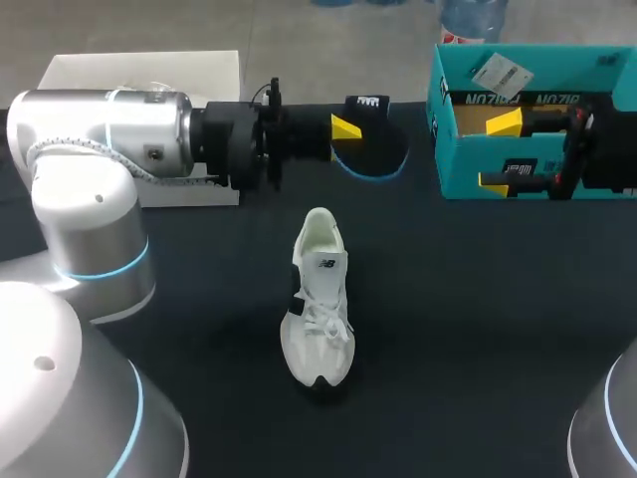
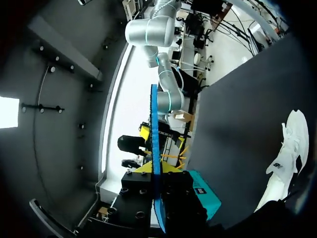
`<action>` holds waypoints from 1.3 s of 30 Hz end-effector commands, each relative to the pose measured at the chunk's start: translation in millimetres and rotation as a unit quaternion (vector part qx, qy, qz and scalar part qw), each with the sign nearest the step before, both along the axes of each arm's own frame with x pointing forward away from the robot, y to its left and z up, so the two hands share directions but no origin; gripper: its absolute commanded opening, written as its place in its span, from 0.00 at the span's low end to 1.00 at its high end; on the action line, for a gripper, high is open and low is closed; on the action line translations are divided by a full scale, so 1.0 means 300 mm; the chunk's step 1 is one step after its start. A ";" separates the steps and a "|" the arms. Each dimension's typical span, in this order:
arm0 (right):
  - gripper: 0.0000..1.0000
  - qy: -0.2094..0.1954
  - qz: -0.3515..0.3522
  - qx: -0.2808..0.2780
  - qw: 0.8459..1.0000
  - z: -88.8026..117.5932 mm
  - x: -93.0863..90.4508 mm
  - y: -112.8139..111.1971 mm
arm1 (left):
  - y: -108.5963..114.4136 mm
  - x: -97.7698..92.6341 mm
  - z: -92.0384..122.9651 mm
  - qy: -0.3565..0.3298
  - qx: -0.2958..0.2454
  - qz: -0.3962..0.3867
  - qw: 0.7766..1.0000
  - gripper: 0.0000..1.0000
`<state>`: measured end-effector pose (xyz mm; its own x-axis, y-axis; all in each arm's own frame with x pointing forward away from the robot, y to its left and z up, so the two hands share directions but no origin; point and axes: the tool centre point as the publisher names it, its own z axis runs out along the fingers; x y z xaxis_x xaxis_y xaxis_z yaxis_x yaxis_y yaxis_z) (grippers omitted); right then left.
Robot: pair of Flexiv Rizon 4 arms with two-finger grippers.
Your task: Take the shoe out of the shoebox, open the shoe tongue, remove and reinsert the insole, then place the shoe into the shoebox
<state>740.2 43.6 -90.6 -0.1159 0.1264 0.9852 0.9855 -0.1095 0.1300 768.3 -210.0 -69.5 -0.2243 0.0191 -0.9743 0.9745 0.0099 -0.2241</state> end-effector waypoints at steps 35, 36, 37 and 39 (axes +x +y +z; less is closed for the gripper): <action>1.00 0.000 0.000 -0.001 1.000 -0.001 0.000 0.003 | -0.006 0.055 0.051 0.780 0.096 0.066 0.614 0.00; 1.00 0.000 0.000 -0.001 1.000 -0.001 0.000 0.003 | -0.005 0.055 0.053 0.796 0.096 0.063 0.594 0.00; 1.00 0.000 0.000 -0.001 1.000 -0.001 0.000 0.003 | -0.001 0.055 0.057 0.825 0.093 0.061 0.554 0.00; 1.00 0.000 0.000 -0.001 1.000 -0.001 0.000 0.003 | 0.006 0.056 0.064 0.873 0.085 0.039 0.478 0.00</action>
